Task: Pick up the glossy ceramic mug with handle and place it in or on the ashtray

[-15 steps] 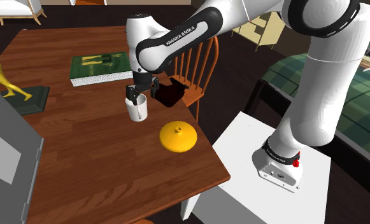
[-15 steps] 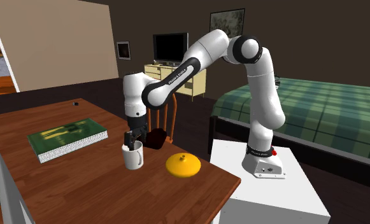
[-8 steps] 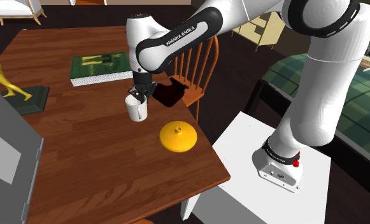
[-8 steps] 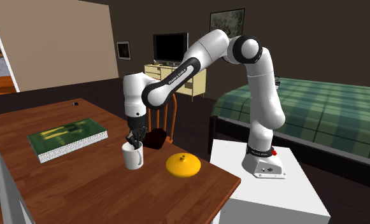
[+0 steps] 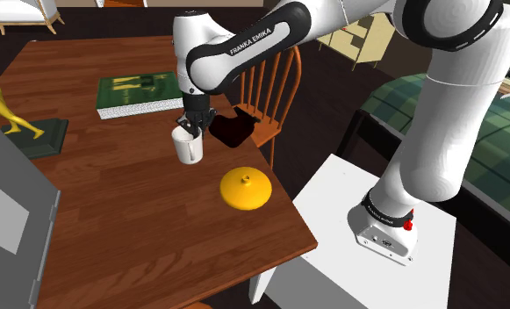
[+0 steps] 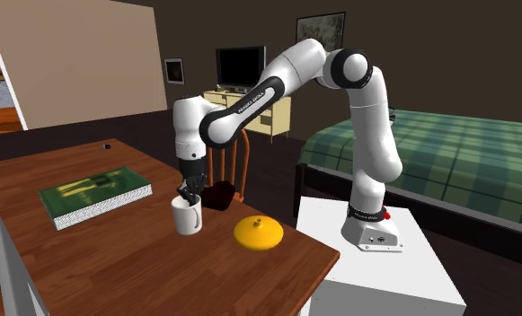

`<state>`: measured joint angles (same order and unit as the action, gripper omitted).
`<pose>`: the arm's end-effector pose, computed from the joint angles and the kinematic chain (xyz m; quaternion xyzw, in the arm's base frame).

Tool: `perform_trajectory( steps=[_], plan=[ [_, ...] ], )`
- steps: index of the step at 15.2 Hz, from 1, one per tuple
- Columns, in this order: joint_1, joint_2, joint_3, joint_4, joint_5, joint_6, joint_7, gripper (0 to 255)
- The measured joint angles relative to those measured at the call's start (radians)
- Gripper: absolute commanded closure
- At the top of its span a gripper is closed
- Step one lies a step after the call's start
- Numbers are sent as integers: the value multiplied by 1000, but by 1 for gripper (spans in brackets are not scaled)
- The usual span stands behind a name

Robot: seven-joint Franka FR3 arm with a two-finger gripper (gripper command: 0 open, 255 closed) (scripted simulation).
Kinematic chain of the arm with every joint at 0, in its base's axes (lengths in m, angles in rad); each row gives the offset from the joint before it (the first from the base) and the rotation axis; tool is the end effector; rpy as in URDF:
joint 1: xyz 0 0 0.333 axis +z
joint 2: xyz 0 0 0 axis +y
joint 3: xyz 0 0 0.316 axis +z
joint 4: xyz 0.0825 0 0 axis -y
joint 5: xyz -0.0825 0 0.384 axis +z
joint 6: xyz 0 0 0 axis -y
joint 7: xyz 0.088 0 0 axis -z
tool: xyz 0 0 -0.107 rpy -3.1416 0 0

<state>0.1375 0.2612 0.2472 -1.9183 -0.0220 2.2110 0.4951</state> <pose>0.5726 0.2235 0.3655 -0.9981 0.0534 -0.0083 0.0289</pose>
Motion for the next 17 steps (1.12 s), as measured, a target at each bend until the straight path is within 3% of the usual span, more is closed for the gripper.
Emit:
perform_trajectory(
  steps=[17],
  plan=[
    [-5,-79,6,128,22,-204,-7,255]
  ],
)
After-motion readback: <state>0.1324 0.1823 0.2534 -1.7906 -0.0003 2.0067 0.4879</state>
